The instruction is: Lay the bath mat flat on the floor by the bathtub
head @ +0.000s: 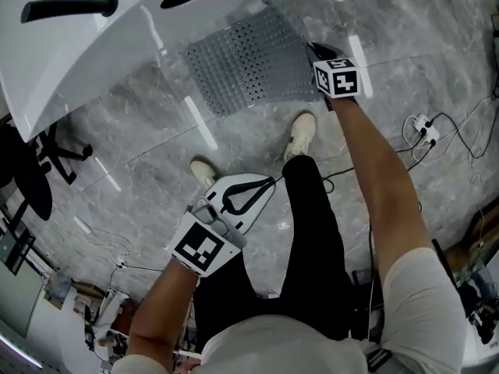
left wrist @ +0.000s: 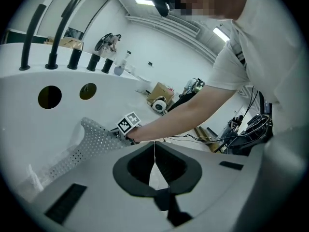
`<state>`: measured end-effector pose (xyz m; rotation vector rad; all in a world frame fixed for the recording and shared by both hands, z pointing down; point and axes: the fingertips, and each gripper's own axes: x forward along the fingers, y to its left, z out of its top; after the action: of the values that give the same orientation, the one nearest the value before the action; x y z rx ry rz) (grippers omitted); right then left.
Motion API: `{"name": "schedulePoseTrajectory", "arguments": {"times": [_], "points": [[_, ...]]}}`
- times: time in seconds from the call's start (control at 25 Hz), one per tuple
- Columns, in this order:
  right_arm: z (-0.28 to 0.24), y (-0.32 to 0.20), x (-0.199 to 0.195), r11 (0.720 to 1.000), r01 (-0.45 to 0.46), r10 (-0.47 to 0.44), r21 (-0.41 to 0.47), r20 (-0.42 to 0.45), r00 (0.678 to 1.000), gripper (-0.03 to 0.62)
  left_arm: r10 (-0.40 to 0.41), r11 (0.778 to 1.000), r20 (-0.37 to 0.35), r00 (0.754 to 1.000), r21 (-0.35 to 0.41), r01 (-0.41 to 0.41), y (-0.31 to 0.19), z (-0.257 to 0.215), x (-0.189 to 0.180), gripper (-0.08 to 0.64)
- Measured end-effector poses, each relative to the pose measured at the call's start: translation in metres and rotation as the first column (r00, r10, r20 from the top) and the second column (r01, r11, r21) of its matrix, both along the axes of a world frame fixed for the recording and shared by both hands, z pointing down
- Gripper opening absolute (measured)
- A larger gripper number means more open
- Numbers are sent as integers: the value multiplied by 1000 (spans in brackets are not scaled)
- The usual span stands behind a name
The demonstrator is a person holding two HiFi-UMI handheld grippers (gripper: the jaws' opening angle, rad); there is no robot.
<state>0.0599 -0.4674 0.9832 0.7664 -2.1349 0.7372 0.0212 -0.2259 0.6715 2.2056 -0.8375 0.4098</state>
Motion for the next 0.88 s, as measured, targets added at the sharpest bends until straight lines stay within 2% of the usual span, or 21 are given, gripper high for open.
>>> {"name": "schedulePoseTrajectory", "arguments": {"times": [0.2,0.4,0.44,0.48,0.72,0.88], "points": [[26,-24,37,1000,-10,10,3,-32,999,58,12,1000,-5,1000,-11,-12,-18,15,26,18],[55,-53,78,999,-31,33,20,-94,995,86,0,998,-10,1000,-68,-1,-31,39,46,18],[59,-61,89,998,-48,51,31,-112,992,77,1,997,-8,1000,-76,-2,-34,43,49,18],[61,-68,100,997,-68,73,42,-129,989,39,5,997,-4,1000,-80,-5,-37,47,51,18],[49,-73,153,995,-91,97,42,-192,977,49,39,997,6,999,-70,-39,-57,45,69,18],[30,-62,175,993,-113,115,24,-186,976,49,59,998,4,998,-35,-59,-69,27,76,18]]}}
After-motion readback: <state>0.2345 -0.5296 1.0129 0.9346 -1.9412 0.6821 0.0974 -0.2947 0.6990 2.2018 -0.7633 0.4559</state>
